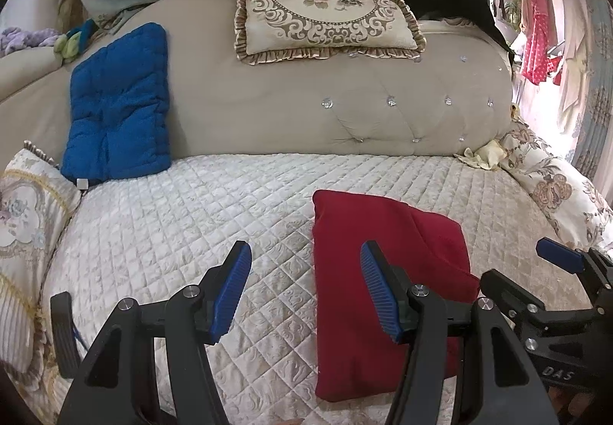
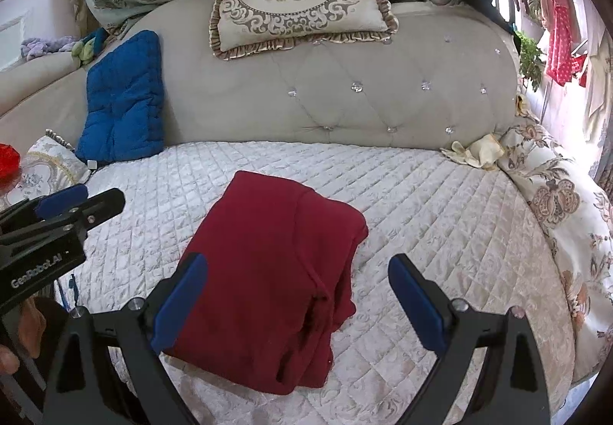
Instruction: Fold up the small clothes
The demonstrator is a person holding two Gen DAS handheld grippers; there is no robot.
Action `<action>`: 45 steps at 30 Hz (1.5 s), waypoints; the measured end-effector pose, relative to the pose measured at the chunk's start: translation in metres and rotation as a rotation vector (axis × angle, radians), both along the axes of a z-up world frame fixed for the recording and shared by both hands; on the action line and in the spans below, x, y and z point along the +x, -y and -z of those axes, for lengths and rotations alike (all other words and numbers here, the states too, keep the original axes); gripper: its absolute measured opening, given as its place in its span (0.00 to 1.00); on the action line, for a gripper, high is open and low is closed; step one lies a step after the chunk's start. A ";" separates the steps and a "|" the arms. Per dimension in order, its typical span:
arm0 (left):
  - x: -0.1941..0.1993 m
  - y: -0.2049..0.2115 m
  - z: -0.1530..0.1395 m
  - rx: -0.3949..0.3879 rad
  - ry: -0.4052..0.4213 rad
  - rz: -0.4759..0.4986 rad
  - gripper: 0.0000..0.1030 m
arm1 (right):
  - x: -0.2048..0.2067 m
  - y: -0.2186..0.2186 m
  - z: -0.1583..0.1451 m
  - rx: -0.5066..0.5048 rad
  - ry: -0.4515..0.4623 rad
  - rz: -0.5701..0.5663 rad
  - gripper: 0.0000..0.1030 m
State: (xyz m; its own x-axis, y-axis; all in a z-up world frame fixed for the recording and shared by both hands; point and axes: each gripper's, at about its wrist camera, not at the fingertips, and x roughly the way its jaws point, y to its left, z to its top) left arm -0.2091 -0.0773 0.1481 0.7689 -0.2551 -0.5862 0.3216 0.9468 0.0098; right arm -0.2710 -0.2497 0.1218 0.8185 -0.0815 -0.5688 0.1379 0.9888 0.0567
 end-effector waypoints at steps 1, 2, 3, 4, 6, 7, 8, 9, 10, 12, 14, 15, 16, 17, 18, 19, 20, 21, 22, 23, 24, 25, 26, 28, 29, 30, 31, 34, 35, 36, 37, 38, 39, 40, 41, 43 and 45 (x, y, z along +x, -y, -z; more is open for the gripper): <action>0.000 0.000 0.000 -0.001 0.001 -0.001 0.37 | 0.001 0.000 0.000 -0.003 -0.001 0.003 0.95; 0.000 0.000 0.000 -0.002 0.002 -0.003 0.37 | 0.003 0.000 0.000 -0.004 -0.001 0.004 0.95; 0.000 0.000 0.000 -0.001 0.001 -0.003 0.37 | 0.004 -0.001 0.000 -0.004 0.000 0.003 0.95; 0.000 0.000 0.000 0.000 0.001 -0.004 0.37 | 0.005 -0.001 0.000 -0.004 -0.001 0.003 0.95; 0.000 0.001 0.001 0.002 -0.001 -0.002 0.37 | 0.007 -0.002 0.001 -0.003 -0.003 0.004 0.95; 0.001 0.001 0.001 0.002 0.000 0.000 0.37 | 0.008 -0.003 0.001 -0.003 -0.003 -0.001 0.95; 0.001 0.001 0.001 0.002 -0.002 -0.001 0.37 | 0.009 -0.003 0.002 -0.004 -0.005 -0.002 0.95; 0.002 0.001 0.002 0.002 -0.005 0.000 0.37 | 0.010 -0.004 0.003 -0.005 -0.011 -0.002 0.95; 0.003 0.001 0.002 0.001 -0.007 0.000 0.37 | 0.011 -0.004 0.004 -0.004 -0.015 -0.004 0.95; 0.004 0.001 0.003 -0.001 -0.005 -0.001 0.37 | 0.012 -0.004 0.005 0.000 -0.018 -0.009 0.95; 0.005 0.000 0.004 -0.003 -0.007 -0.004 0.37 | 0.013 -0.004 0.006 -0.001 -0.020 -0.009 0.95; 0.005 0.000 0.004 -0.005 -0.009 -0.004 0.37 | 0.013 -0.004 0.006 0.001 -0.022 -0.009 0.95; 0.006 0.000 0.005 -0.005 -0.010 -0.004 0.37 | 0.014 -0.003 0.007 0.005 -0.024 -0.010 0.95; 0.006 0.000 0.005 -0.002 -0.009 -0.007 0.37 | 0.015 -0.003 0.008 0.007 -0.025 -0.008 0.95; 0.007 0.000 0.006 -0.001 -0.009 -0.008 0.37 | 0.016 -0.003 0.008 0.009 -0.026 -0.007 0.95; 0.008 -0.001 0.006 0.001 -0.009 -0.008 0.37 | 0.016 -0.003 0.009 0.012 -0.029 -0.006 0.95; 0.008 -0.001 0.006 0.001 -0.010 -0.008 0.37 | 0.017 -0.003 0.009 0.015 -0.030 -0.006 0.95; 0.008 0.000 0.007 0.001 -0.011 -0.008 0.37 | 0.018 -0.003 0.009 0.019 -0.030 -0.008 0.95; 0.009 0.000 0.007 0.001 -0.011 -0.009 0.37 | 0.018 -0.003 0.009 0.019 -0.030 -0.008 0.95; 0.009 0.000 0.007 0.002 -0.011 -0.009 0.37 | 0.018 -0.003 0.010 0.018 -0.030 -0.006 0.95; 0.009 0.000 0.007 0.002 -0.010 -0.009 0.37 | 0.019 -0.004 0.010 0.016 -0.031 -0.006 0.95; 0.009 0.000 0.007 0.002 -0.010 -0.011 0.37 | 0.019 -0.004 0.011 0.014 -0.033 -0.007 0.95; 0.009 0.000 0.008 0.003 -0.011 -0.011 0.37 | 0.019 -0.005 0.011 0.013 -0.035 -0.007 0.95; 0.009 0.000 0.009 0.004 -0.011 -0.010 0.37 | 0.020 -0.005 0.013 0.012 -0.038 -0.006 0.95; 0.009 0.000 0.009 0.005 -0.009 -0.011 0.37 | 0.020 -0.005 0.013 0.013 -0.039 -0.006 0.95; 0.010 0.000 0.009 0.004 -0.012 -0.010 0.37 | 0.020 -0.005 0.014 0.016 -0.041 -0.005 0.95; 0.009 0.000 0.009 0.003 -0.013 -0.008 0.37 | 0.021 -0.005 0.014 0.020 -0.042 -0.005 0.95; 0.009 -0.001 0.009 -0.001 -0.007 -0.011 0.37 | 0.021 -0.005 0.016 0.021 -0.046 -0.007 0.95; 0.009 -0.001 0.009 -0.001 -0.006 -0.011 0.37 | 0.021 -0.006 0.016 0.019 -0.047 -0.005 0.95; 0.009 -0.001 0.010 -0.001 -0.005 -0.012 0.37 | 0.021 -0.006 0.016 0.017 -0.047 -0.004 0.95; 0.009 -0.001 0.010 0.000 -0.006 -0.013 0.37 | 0.022 -0.006 0.016 0.018 -0.047 -0.005 0.95; 0.009 -0.001 0.010 0.000 -0.008 -0.013 0.37 | 0.022 -0.006 0.016 0.020 -0.048 -0.005 0.95; 0.009 -0.001 0.010 0.000 -0.008 -0.010 0.37 | 0.022 -0.006 0.016 0.021 -0.048 -0.006 0.95; 0.009 -0.001 0.010 0.001 -0.010 -0.010 0.37 | 0.022 -0.006 0.016 0.021 -0.047 -0.005 0.95; 0.009 -0.001 0.010 0.004 -0.010 -0.011 0.37 | 0.022 -0.006 0.016 0.020 -0.046 -0.005 0.95; 0.009 -0.001 0.011 0.009 -0.010 -0.014 0.37 | 0.022 -0.006 0.016 0.021 -0.050 -0.006 0.95; 0.010 -0.001 0.010 0.006 -0.008 -0.015 0.37 | 0.023 -0.006 0.016 0.022 -0.053 -0.007 0.95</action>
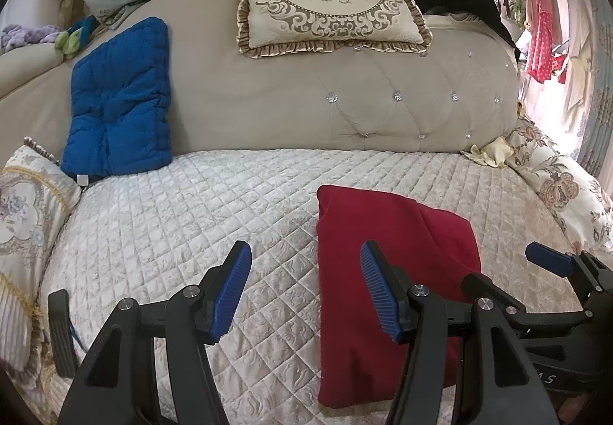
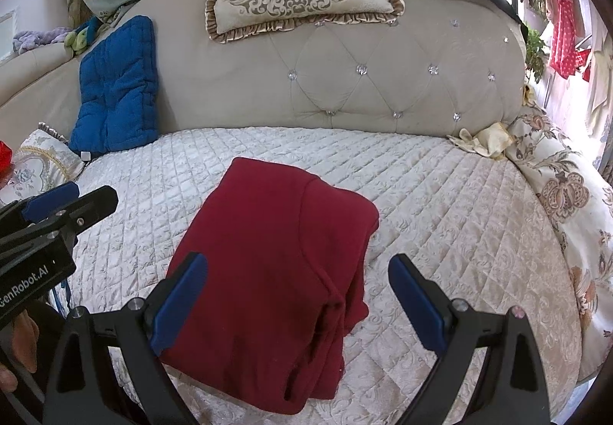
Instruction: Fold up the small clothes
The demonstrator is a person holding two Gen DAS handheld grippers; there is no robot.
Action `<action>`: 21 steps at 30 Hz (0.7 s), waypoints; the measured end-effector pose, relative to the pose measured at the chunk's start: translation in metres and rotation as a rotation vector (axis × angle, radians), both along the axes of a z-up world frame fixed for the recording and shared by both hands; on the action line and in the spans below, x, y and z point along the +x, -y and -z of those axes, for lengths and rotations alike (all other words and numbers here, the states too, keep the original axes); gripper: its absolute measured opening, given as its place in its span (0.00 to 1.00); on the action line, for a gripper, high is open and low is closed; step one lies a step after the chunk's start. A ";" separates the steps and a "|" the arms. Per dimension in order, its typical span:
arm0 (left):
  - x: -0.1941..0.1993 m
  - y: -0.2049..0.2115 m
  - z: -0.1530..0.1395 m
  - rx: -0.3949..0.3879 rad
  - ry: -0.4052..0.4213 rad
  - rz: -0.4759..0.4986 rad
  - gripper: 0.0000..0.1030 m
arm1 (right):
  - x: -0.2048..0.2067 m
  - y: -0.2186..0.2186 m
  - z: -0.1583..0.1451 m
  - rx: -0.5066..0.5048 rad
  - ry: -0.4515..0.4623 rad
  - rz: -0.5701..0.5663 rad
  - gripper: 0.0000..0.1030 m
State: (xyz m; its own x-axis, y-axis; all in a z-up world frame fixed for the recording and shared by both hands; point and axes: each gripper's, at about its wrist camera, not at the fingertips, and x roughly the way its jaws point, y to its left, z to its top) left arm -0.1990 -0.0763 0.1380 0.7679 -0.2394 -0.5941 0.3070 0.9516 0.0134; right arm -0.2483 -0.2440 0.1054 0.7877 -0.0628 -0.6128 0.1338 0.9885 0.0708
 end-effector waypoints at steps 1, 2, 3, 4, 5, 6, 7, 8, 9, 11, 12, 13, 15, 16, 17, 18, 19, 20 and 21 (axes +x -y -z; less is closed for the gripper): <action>0.001 0.000 0.000 -0.002 0.000 0.001 0.37 | 0.000 0.000 0.000 -0.001 0.000 0.000 0.95; 0.001 0.000 0.000 -0.002 0.002 0.001 0.37 | 0.000 0.000 0.000 -0.001 0.000 0.000 0.95; 0.001 0.000 0.000 0.000 0.003 0.000 0.37 | 0.000 -0.001 0.000 -0.003 0.000 0.000 0.95; 0.001 0.001 0.000 0.001 0.005 0.000 0.37 | 0.000 -0.001 0.000 -0.001 -0.001 0.000 0.95; 0.001 0.001 0.001 0.003 0.005 0.000 0.37 | 0.000 -0.001 0.000 -0.002 -0.001 0.000 0.95; 0.001 0.001 0.001 0.004 0.005 0.000 0.37 | 0.000 -0.001 0.001 -0.001 -0.001 0.000 0.95; 0.001 0.001 0.001 0.004 0.005 0.000 0.37 | 0.001 0.000 0.001 -0.001 -0.001 -0.001 0.95; 0.001 0.001 0.001 0.005 0.004 0.000 0.37 | 0.001 0.000 0.001 -0.002 -0.002 -0.002 0.95; 0.001 0.001 0.002 0.005 0.003 0.001 0.37 | 0.002 0.000 0.001 -0.003 -0.003 -0.003 0.95; 0.002 0.002 0.003 0.007 0.000 0.001 0.37 | 0.003 0.000 0.001 -0.006 -0.003 -0.004 0.95; 0.002 0.002 0.004 0.007 -0.001 0.000 0.37 | 0.004 0.000 0.001 -0.006 -0.005 -0.005 0.95; 0.002 0.002 0.004 0.007 -0.001 -0.001 0.37 | 0.004 -0.001 0.002 -0.006 -0.007 -0.005 0.95; 0.002 0.002 0.004 0.007 -0.002 0.000 0.37 | 0.005 0.000 0.002 -0.005 -0.009 -0.007 0.95; 0.003 0.002 0.005 0.008 -0.004 0.001 0.37 | 0.006 -0.001 0.003 -0.004 -0.010 -0.006 0.95; 0.003 0.002 0.005 0.008 -0.004 0.000 0.37 | 0.006 -0.001 0.003 -0.004 -0.011 -0.006 0.95; 0.003 0.003 0.006 0.008 -0.004 -0.001 0.37 | 0.007 -0.001 0.004 -0.003 -0.014 -0.007 0.95; 0.003 0.003 0.006 0.008 -0.005 0.000 0.37 | 0.007 -0.001 0.004 -0.003 -0.015 -0.007 0.95; 0.004 0.003 0.006 0.008 -0.007 0.000 0.37 | 0.008 -0.002 0.004 -0.004 -0.016 -0.006 0.95; 0.004 0.003 0.007 0.009 -0.008 0.000 0.37 | 0.009 -0.002 0.005 -0.006 -0.018 -0.006 0.95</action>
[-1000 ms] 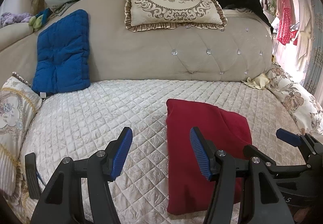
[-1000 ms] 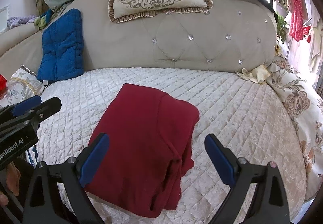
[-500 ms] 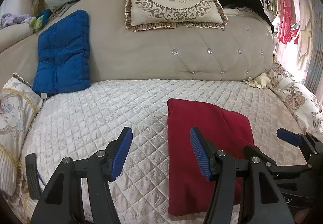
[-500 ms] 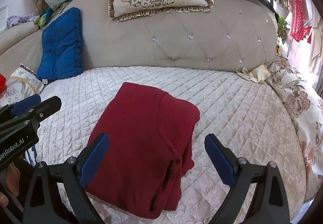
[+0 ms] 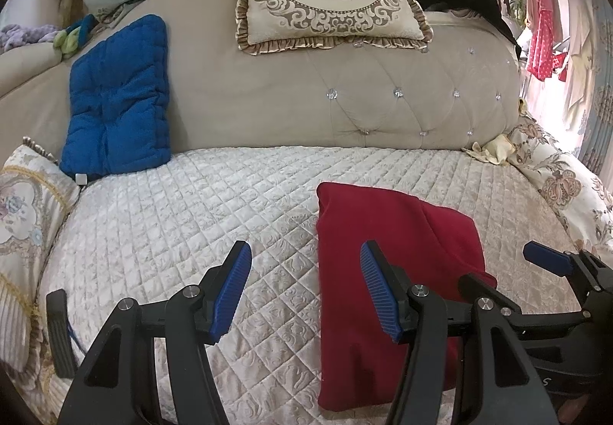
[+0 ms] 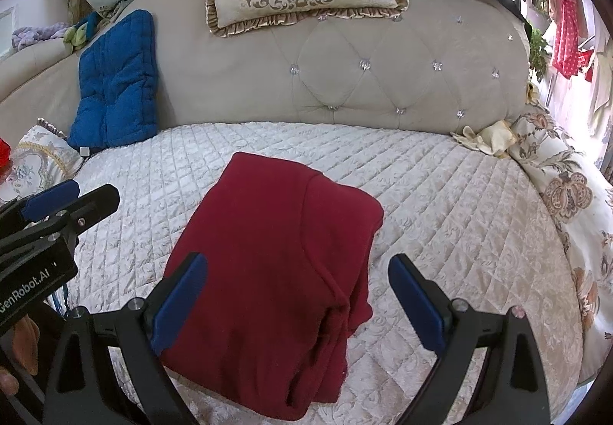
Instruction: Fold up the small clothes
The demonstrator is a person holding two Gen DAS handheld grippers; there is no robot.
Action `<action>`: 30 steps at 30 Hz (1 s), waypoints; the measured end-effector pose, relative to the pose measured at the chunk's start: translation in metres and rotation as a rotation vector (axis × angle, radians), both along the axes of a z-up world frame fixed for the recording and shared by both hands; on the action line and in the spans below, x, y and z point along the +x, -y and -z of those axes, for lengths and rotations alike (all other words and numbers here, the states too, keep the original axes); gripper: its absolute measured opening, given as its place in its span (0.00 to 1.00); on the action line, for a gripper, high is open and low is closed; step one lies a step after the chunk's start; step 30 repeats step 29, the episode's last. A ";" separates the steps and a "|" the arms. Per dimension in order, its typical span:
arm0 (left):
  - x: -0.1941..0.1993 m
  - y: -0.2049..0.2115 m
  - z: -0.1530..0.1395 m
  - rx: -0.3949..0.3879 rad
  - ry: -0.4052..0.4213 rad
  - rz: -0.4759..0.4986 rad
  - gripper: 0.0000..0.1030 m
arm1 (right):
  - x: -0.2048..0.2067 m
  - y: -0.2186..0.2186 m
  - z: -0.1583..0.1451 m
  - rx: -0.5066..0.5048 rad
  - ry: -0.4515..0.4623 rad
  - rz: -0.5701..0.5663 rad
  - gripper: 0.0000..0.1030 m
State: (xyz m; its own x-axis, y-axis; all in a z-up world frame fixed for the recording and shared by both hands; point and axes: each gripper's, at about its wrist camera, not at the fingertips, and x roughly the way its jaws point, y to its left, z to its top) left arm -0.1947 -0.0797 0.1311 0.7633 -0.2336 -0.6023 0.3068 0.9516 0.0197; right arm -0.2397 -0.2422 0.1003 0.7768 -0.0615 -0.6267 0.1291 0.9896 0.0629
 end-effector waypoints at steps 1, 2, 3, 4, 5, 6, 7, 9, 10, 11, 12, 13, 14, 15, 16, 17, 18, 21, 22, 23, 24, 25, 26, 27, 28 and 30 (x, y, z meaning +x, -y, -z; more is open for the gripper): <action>0.000 0.001 0.000 0.001 0.000 -0.001 0.37 | 0.001 0.000 0.000 0.000 -0.002 0.000 0.95; 0.000 0.000 0.000 0.000 0.001 -0.001 0.37 | 0.002 0.000 0.001 0.000 -0.004 -0.001 0.95; 0.001 0.000 0.001 -0.001 0.000 -0.001 0.37 | 0.002 0.000 0.001 0.001 -0.005 -0.001 0.95; 0.000 0.000 0.001 -0.001 -0.001 -0.001 0.37 | 0.003 0.000 0.002 0.002 -0.006 -0.002 0.95; 0.001 0.000 0.001 -0.003 -0.002 -0.001 0.37 | 0.003 0.000 0.002 0.001 -0.007 -0.003 0.95; 0.001 0.000 0.002 -0.004 0.000 -0.003 0.37 | 0.003 -0.001 0.003 0.000 -0.007 -0.003 0.95; 0.002 0.001 0.003 -0.003 0.000 -0.004 0.37 | 0.004 -0.001 0.003 -0.003 -0.008 -0.004 0.95; 0.003 0.001 0.005 -0.003 -0.005 -0.005 0.37 | 0.004 -0.002 0.004 -0.005 -0.011 -0.004 0.95; 0.004 0.001 0.006 -0.004 -0.007 -0.005 0.37 | 0.005 -0.002 0.005 -0.003 -0.013 -0.004 0.95; 0.005 0.002 0.007 -0.004 -0.008 -0.006 0.37 | 0.005 -0.002 0.005 -0.001 -0.015 -0.005 0.95; 0.006 0.002 0.007 -0.004 -0.009 -0.006 0.37 | 0.006 -0.001 0.006 0.002 -0.016 -0.005 0.95; 0.006 0.002 0.008 -0.003 -0.010 -0.006 0.37 | 0.007 -0.001 0.007 0.005 -0.019 -0.005 0.95; 0.007 0.003 0.009 -0.004 -0.010 -0.006 0.37 | 0.008 -0.001 0.009 0.006 -0.024 -0.006 0.95; 0.007 0.003 0.009 -0.006 -0.010 -0.007 0.37 | 0.009 -0.001 0.010 0.006 -0.026 -0.006 0.95; 0.008 0.003 0.010 -0.011 -0.008 -0.005 0.37 | 0.010 -0.001 0.011 0.006 -0.028 -0.006 0.95; 0.009 0.002 0.010 -0.020 -0.006 -0.001 0.37 | 0.010 0.000 0.012 0.007 -0.029 -0.005 0.95; 0.009 0.002 0.011 -0.027 -0.005 0.001 0.37 | 0.010 0.000 0.013 0.009 -0.030 -0.005 0.95; 0.014 -0.002 0.013 -0.048 -0.008 -0.002 0.37 | 0.012 0.002 0.016 0.016 -0.035 -0.004 0.95; 0.015 -0.002 0.015 -0.051 -0.010 -0.003 0.37 | 0.013 0.003 0.018 0.017 -0.038 -0.001 0.95; 0.017 -0.003 0.016 -0.051 -0.012 -0.007 0.37 | 0.014 0.004 0.019 0.019 -0.041 0.002 0.95; 0.019 -0.004 0.017 -0.048 -0.013 -0.011 0.37 | 0.015 0.006 0.021 0.023 -0.044 0.003 0.95; 0.021 -0.005 0.019 -0.047 -0.011 -0.012 0.37 | 0.017 0.008 0.023 0.028 -0.047 0.006 0.95; 0.024 -0.006 0.020 -0.046 -0.008 -0.015 0.37 | 0.018 0.011 0.024 0.030 -0.049 0.011 0.95; 0.026 -0.006 0.021 -0.044 -0.008 -0.019 0.37 | 0.019 0.014 0.026 0.035 -0.053 0.018 0.95; 0.029 -0.006 0.023 -0.040 -0.011 -0.021 0.37 | 0.020 0.017 0.027 0.039 -0.055 0.021 0.95; 0.031 -0.007 0.024 -0.035 -0.014 -0.024 0.37 | 0.022 0.020 0.028 0.042 -0.058 0.026 0.95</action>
